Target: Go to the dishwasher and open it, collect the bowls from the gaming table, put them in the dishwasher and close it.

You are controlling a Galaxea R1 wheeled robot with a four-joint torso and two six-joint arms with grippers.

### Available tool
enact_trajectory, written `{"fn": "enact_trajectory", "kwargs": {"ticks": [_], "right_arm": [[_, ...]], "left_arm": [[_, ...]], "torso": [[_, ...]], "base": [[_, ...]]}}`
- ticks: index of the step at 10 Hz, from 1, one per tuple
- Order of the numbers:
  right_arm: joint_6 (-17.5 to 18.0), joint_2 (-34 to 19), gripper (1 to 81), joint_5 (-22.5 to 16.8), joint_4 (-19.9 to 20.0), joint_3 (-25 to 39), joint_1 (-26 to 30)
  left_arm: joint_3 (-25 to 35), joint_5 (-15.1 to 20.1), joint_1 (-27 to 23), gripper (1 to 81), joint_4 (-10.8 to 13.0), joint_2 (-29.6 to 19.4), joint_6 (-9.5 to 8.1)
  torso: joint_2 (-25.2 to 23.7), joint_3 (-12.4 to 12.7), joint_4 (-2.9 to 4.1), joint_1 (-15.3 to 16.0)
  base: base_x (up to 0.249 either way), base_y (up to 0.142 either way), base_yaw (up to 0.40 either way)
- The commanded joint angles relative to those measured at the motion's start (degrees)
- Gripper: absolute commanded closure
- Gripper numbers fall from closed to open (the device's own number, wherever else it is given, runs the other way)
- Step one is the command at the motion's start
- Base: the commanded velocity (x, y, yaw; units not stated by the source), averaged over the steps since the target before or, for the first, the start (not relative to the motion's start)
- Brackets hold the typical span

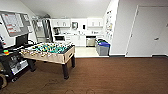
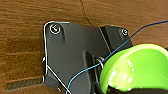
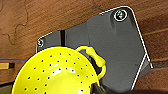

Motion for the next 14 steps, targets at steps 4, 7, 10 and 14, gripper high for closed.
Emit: {"fn": "enact_trajectory", "kwargs": {"ticks": [4,7,10,14], "right_arm": [[-0.46,0.99,81.1,-1.97,-1.03,-1.69,2.35],[-0.38,0.9,81.1,-1.96,-1.03,-1.78,2.35],[-0.38,0.81,81.1,-1.88,-1.03,-1.78,2.35],[-0.38,0.81,81.1,-1.88,-1.03,-1.78,2.26]], "left_arm": [[-0.64,2.58,-1.88,81.1,0.12,-0.89,0.21],[-0.64,2.4,-1.88,81.1,0.12,-1.07,0.21],[-0.64,2.23,-1.88,81.1,0.2,-1.24,0.21],[-0.56,2.23,-1.88,81.1,0.38,-0.98,0.21]], "torso": [[0.0,0.0,0.0,0.0],[0.0,0.0,0.0,0.0],[0.0,0.0,0.0,0.0],[0.0,0.0,0.0,0.0]], "base": [[0.128,0.0,0.0],[0.128,0.0,0.0],[0.128,0.0,0.0],[0.129,0.0,0.0]]}}
